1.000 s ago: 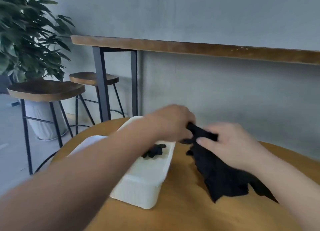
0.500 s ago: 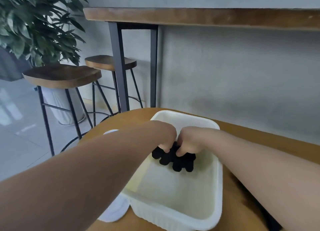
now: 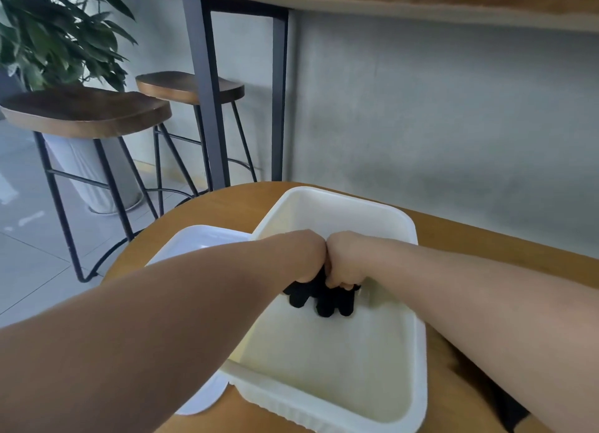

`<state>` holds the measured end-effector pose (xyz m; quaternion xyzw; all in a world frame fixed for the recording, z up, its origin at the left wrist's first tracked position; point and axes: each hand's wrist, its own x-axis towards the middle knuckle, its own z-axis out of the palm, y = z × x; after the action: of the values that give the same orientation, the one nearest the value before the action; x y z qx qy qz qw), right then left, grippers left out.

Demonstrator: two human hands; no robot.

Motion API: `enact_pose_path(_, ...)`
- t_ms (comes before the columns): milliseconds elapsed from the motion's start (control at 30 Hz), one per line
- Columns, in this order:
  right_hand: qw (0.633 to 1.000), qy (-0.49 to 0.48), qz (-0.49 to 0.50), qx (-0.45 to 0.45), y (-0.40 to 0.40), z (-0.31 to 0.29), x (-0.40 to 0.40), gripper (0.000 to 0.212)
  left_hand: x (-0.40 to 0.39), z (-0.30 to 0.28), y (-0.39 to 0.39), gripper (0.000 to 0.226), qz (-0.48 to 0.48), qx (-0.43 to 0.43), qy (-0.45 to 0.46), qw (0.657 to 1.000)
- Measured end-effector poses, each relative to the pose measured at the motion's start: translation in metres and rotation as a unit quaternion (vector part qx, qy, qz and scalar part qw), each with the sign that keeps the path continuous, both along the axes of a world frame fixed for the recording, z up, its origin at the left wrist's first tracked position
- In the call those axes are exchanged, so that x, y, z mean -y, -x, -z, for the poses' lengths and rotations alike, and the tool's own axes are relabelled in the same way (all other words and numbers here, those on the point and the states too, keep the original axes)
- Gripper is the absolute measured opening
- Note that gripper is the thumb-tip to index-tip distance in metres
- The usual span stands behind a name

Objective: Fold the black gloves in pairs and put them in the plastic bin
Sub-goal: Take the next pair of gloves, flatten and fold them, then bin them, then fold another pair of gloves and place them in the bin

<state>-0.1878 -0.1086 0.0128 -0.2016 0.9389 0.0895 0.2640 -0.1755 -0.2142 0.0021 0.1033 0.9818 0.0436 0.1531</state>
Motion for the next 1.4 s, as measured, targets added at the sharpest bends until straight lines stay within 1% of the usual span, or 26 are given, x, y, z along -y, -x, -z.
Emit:
enact_pose_path(67, 0.999, -0.001, 0.034, 0.037, 0.002, 0.003, 0.001, 0.021, -0.001, 0.0, -0.002, 0.019, 0.001, -0.002, 0.001, 1.0)
enact_pose_path(100, 0.998, 0.005, 0.043, 0.047, 0.002, 0.004, 0.001, 0.025, -0.002, 0.001, -0.001, 0.015, -0.001, 0.012, 0.015, 1.0)
enact_pose_path(133, 0.997, 0.011, 0.048, 0.053, 0.002, 0.003, 0.0, 0.027, -0.005, 0.001, 0.0, 0.008, 0.0, 0.034, 0.041, 0.999)
enact_pose_path(200, 0.996, 0.018, 0.053, 0.064, 0.001, 0.001, 0.0, 0.026, -0.01, -0.001, 0.0, 0.012, 0.006, 0.072, 0.103, 0.992)
enact_pose_path(233, 0.996, 0.022, 0.056, 0.071, 0.0, 0.0, -0.001, 0.025, -0.013, 0.0, 0.001, 0.008, 0.006, 0.082, 0.117, 0.99)
enact_pose_path(267, 0.995, 0.025, 0.058, 0.076, -0.001, -0.002, -0.002, 0.024, -0.016, -0.002, 0.0, 0.004, 0.006, 0.077, 0.117, 0.99)
enact_pose_path(333, 0.994, 0.028, 0.059, 0.084, -0.005, -0.005, -0.002, 0.024, -0.015, -0.004, -0.005, 0.018, 0.011, 0.059, 0.105, 0.993)
enact_pose_path(400, 0.994, 0.026, 0.057, 0.084, -0.01, -0.013, -0.002, 0.027, -0.013, -0.008, -0.01, 0.02, -0.005, 0.048, 0.087, 0.995)
enact_pose_path(467, 0.995, 0.037, 0.061, 0.067, -0.016, -0.025, -0.006, 0.027, -0.012, -0.013, -0.014, 0.011, -0.013, 0.05, 0.092, 0.994)
enact_pose_path(533, 0.995, 0.063, 0.069, 0.035, -0.027, -0.044, -0.012, 0.021, -0.013, -0.022, -0.017, 0.02, -0.005, 0.028, 0.122, 0.992)
enact_pose_path(600, 0.992, 0.11, 0.058, -0.023, -0.043, -0.069, -0.027, 0.016, -0.018, -0.039, -0.02, 0.021, -0.008, -0.03, 0.117, 0.993)
enact_pose_path(667, 0.977, 0.181, 0.051, -0.106, -0.063, -0.095, -0.052, 0.023, -0.029, -0.065, -0.029, 0.023, -0.003, -0.106, 0.11, 0.988)
enact_pose_path(733, 0.937, 0.294, 0.088, -0.17, -0.081, -0.113, -0.087, 0.026, -0.043, -0.091, -0.042, 0.023, -0.018, -0.17, 0.067, 0.983)
enact_pose_path(767, 0.915, 0.332, 0.105, -0.205, -0.087, -0.118, -0.105, 0.028, -0.051, -0.103, -0.05, 0.022, -0.036, -0.198, 0.035, 0.979)
enact_pose_path(800, 0.896, 0.354, 0.126, -0.237, -0.094, -0.12, -0.125, 0.031, -0.062, -0.114, -0.059, 0.02, -0.048, -0.225, -0.005, 0.973)
enact_pose_path(867, 0.867, 0.384, 0.177, -0.263, -0.106, -0.117, -0.164, 0.034, -0.094, -0.129, -0.081, 0.016, -0.044, -0.256, -0.082, 0.962)
enact_pose_path(967, 0.842, 0.408, 0.247, -0.252, -0.126, -0.099, -0.214, 0.034, -0.151, -0.13, -0.112, 0.018, -0.003, -0.256, -0.19, 0.948)
enact_pose_path(1033, 0.846, 0.395, 0.272, -0.232, -0.138, -0.081, -0.239, 0.036, -0.185, -0.115, -0.123, 0.019, 0.021, -0.217, -0.231, 0.948)
enact_pose_path(1100, 0.849, 0.382, 0.291, -0.221, -0.151, -0.062, -0.256, 0.031, -0.208, -0.087, -0.129, 0.016, 0.038, -0.155, -0.219, 0.963)
enact_pose_path(1200, 0.857, 0.365, 0.306, -0.195, -0.167, -0.032, -0.279, 0.02, -0.227, -0.035, -0.135, 0.019, 0.062, -0.086, -0.156, 0.982)
enact_pose_path(1233, 0.864, 0.355, 0.306, -0.181, -0.172, -0.021, -0.284, 0.017, -0.228, -0.02, -0.137, 0.024, 0.072, -0.059, -0.135, 0.986)
enact_pose_path(1300, 0.869, 0.355, 0.31, -0.151, -0.183, 0.002, -0.286, 0.012, -0.225, 0.002, -0.138, 0.046, 0.104, -0.019, -0.087, 0.991)
enact_pose_path(1333, 0.867, 0.362, 0.313, -0.138, -0.188, 0.011, -0.284, 0.013, -0.222, 0.008, -0.139, 0.055, 0.13, -0.026, -0.051, 0.99)
enact_pose_path(1400, 0.871, 0.359, 0.31, -0.126, -0.194, 0.027, -0.275, 0.029, -0.217, 0.015, -0.136, 0.061, 0.184, -0.079, 0.011, 0.98)
